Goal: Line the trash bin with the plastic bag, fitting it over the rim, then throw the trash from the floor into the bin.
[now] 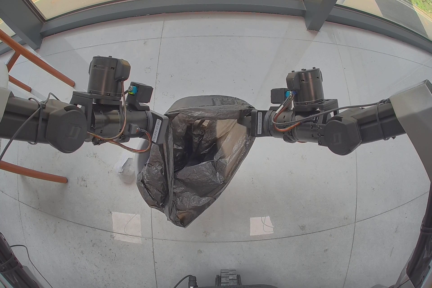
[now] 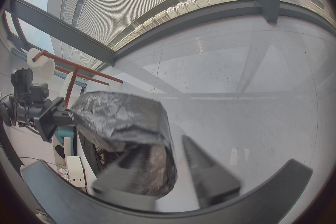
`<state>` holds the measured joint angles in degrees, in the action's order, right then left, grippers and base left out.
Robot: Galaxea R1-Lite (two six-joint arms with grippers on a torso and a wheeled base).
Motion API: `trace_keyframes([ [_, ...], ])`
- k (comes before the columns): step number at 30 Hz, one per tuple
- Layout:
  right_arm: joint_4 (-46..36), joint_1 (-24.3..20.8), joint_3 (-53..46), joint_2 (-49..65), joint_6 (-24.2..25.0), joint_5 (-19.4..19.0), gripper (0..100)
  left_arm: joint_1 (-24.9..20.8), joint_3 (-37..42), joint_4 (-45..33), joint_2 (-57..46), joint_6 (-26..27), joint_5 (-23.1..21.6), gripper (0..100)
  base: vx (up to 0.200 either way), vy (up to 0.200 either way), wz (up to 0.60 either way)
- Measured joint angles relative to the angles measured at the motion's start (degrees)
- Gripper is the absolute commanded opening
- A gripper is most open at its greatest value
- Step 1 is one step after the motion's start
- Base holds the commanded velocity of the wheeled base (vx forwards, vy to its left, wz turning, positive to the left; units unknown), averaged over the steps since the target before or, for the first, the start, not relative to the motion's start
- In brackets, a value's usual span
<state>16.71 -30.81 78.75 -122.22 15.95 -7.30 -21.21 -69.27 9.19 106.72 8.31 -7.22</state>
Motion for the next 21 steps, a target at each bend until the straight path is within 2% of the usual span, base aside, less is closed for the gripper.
trace_keyframes([
  [10,0.79,-1.8,-13.81,6.53,-0.1,-3.18,100,0.38,0.37,0.0,0.48,-0.11,0.68,0,0.0,0.0,0.0],
  [15,6.83,-2.16,-17.7,6.66,0.15,-3.51,100,0.43,0.2,0.05,0.89,-0.13,0.82,0,0.0,0.0,0.0],
  [21,14.87,-2.77,-17.37,2.51,0.52,-3.43,100,0.4,-0.2,0.02,1.13,-0.16,0.9,0,0.0,0.0,0.0],
])
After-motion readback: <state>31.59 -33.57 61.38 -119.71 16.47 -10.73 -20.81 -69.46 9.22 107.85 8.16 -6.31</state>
